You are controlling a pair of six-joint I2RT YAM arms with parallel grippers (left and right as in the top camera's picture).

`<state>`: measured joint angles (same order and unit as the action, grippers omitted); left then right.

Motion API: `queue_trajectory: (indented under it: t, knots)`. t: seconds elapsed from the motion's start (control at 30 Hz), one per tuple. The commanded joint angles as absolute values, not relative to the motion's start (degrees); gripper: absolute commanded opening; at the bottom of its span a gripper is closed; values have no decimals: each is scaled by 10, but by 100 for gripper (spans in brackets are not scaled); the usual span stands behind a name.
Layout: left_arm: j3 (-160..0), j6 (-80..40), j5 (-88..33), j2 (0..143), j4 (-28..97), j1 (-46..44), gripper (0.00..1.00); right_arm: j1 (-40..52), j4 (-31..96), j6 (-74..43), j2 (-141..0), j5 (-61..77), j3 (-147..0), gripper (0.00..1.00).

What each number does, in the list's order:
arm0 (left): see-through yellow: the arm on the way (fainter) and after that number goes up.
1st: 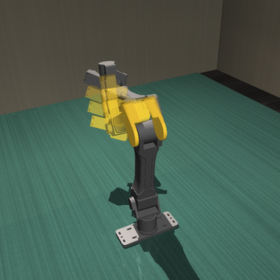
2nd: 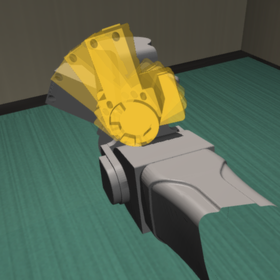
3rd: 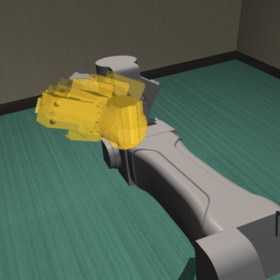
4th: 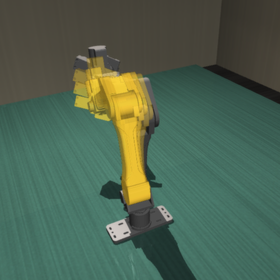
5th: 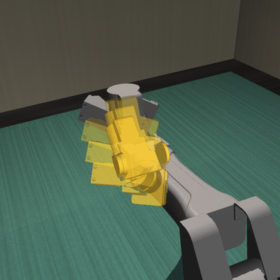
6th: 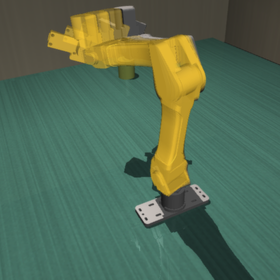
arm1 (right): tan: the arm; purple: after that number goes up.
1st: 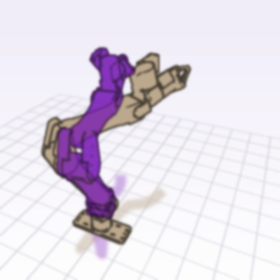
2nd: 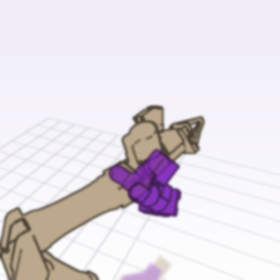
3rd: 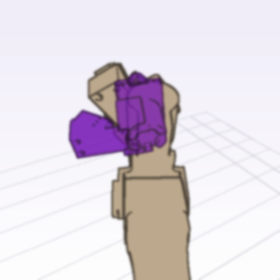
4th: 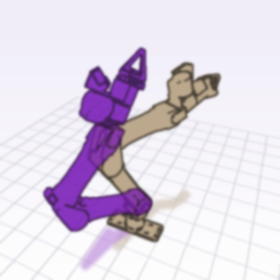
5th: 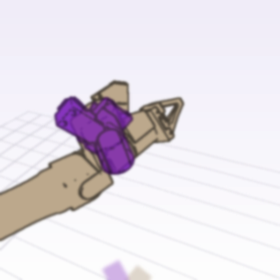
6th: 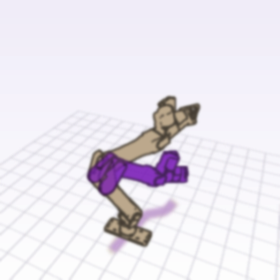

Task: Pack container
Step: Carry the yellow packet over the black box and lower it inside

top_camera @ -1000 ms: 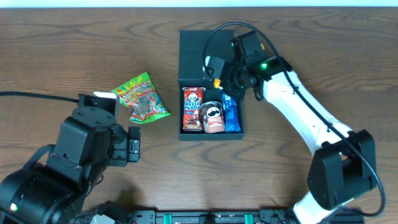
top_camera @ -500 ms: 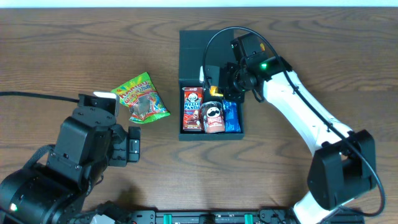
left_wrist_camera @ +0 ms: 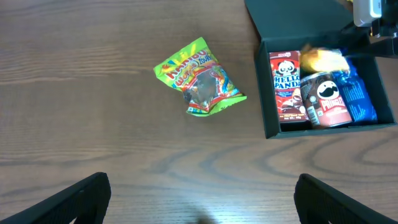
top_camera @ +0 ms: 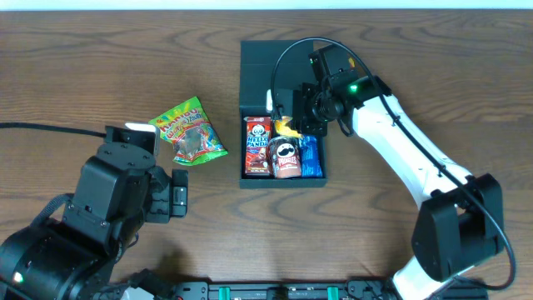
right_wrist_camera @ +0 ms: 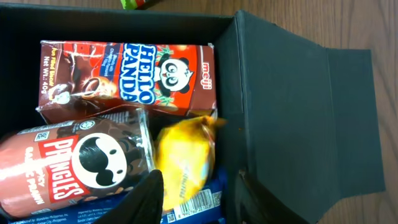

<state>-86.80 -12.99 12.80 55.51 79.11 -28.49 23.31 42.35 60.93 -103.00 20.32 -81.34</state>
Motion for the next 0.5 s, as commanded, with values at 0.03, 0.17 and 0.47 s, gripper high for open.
queue_trajectory:
  t: [0.03,0.17,0.47]
  knots:
    - [-868,-118,130,553,793,-281,95,236,419,614,-1024,221,-814,38]
    - [-868,-117,130,553,793,-281,95,236,408,614,-1024,221,-814,33]
    - [-868,-118,130,553,793,-281,95,244,385,507,-1007,291,-823,41]
